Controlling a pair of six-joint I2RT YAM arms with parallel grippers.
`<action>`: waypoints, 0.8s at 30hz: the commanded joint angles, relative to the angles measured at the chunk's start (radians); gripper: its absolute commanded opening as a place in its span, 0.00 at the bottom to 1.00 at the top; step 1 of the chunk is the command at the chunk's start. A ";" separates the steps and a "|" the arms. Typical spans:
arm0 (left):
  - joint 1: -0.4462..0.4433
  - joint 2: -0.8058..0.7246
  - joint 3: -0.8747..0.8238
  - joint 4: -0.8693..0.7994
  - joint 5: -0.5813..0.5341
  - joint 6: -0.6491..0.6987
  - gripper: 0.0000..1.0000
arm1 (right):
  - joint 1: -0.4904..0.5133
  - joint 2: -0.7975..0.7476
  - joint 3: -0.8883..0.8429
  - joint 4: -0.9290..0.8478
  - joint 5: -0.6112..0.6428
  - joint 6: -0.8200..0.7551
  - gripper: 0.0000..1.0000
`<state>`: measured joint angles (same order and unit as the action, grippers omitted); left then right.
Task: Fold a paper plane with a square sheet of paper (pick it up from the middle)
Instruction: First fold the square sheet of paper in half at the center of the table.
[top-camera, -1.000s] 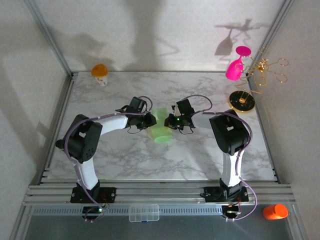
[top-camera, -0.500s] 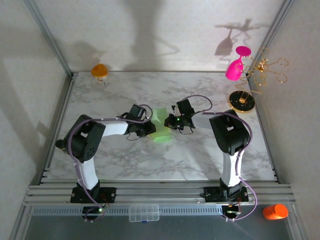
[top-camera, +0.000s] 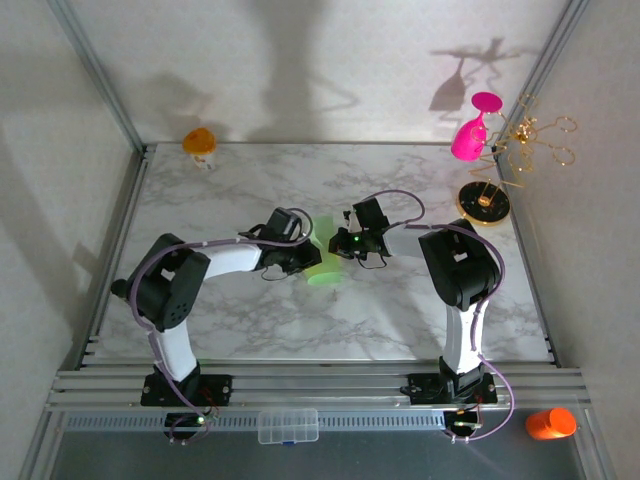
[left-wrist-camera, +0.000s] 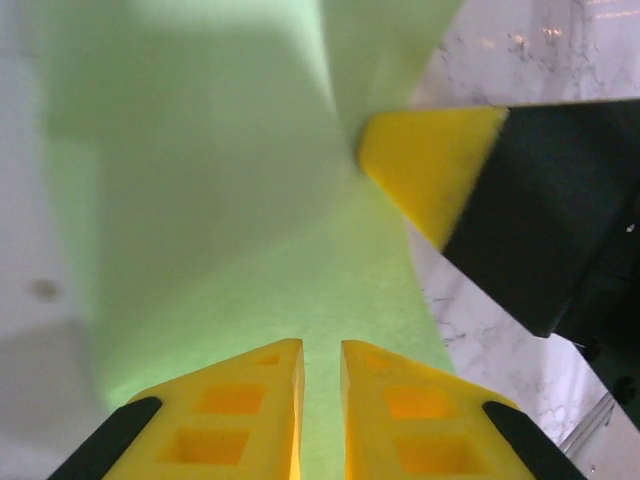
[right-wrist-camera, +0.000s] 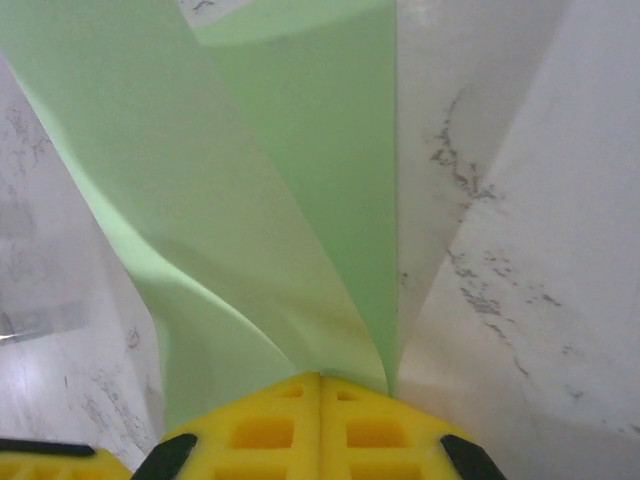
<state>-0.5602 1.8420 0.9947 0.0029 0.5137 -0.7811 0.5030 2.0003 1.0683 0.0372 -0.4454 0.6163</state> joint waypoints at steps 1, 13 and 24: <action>-0.003 0.044 -0.004 0.004 -0.006 -0.037 0.17 | -0.001 0.139 -0.087 -0.235 0.232 -0.027 0.00; 0.037 -0.101 -0.212 -0.037 -0.050 -0.046 0.17 | -0.001 0.150 -0.074 -0.247 0.236 -0.039 0.00; 0.012 -0.138 -0.111 0.064 -0.004 -0.131 0.17 | -0.002 0.154 -0.071 -0.247 0.241 -0.040 0.00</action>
<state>-0.5331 1.6981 0.8341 0.0277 0.5022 -0.8783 0.5030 2.0041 1.0744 0.0292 -0.4458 0.6125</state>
